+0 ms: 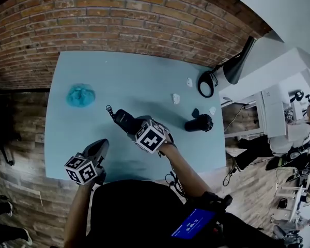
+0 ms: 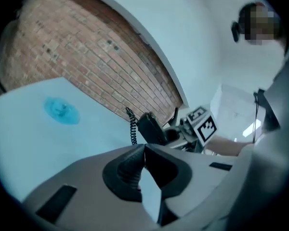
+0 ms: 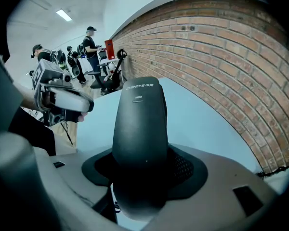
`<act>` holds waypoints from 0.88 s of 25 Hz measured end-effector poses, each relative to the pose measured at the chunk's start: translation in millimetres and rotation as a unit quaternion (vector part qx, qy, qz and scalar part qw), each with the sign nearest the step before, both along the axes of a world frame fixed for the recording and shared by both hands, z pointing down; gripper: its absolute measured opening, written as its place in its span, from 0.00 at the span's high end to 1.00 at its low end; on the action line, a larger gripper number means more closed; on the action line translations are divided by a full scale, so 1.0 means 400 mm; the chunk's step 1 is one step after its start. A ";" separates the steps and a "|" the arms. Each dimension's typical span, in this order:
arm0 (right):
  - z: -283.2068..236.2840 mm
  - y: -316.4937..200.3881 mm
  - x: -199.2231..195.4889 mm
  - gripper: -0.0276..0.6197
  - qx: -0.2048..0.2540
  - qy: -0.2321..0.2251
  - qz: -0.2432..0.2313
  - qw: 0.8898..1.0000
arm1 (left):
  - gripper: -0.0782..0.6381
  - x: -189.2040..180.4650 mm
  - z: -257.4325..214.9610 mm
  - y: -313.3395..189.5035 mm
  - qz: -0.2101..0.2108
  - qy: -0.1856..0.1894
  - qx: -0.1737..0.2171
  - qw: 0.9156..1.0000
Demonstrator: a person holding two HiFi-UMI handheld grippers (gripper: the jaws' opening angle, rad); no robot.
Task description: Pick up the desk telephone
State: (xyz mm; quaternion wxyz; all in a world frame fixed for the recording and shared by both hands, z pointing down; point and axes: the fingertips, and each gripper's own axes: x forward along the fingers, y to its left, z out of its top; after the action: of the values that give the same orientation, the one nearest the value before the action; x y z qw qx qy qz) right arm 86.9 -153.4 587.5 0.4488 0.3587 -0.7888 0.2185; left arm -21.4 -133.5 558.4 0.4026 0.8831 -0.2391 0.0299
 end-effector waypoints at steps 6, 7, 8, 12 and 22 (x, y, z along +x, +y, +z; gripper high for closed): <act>0.023 0.008 -0.005 0.54 -0.011 -0.003 0.002 1.000 | 0.66 0.025 -0.034 -0.023 0.004 0.174 -0.140 0.975; 0.024 0.008 -0.007 0.54 -0.011 -0.002 0.001 1.000 | 0.60 0.029 -0.041 -0.026 0.009 0.196 -0.150 0.969; 0.026 0.007 -0.008 0.54 -0.010 -0.001 -0.001 1.000 | 0.52 0.031 -0.045 -0.031 0.012 0.217 -0.162 0.963; 0.030 0.001 -0.016 0.54 -0.012 -0.005 0.000 1.000 | 0.41 0.045 -0.043 -0.051 -0.001 0.262 -0.197 0.945; 0.036 -0.005 -0.067 0.54 -0.014 -0.004 -0.016 1.000 | 0.41 0.086 -0.029 -0.070 -0.008 0.253 -0.204 0.946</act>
State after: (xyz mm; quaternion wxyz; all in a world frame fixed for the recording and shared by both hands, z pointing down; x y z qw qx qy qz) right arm 60.0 -155.4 601.8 0.4540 0.3387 -0.7930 0.2242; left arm 13.1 -161.6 546.8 0.6214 0.7588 -0.1253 -0.1499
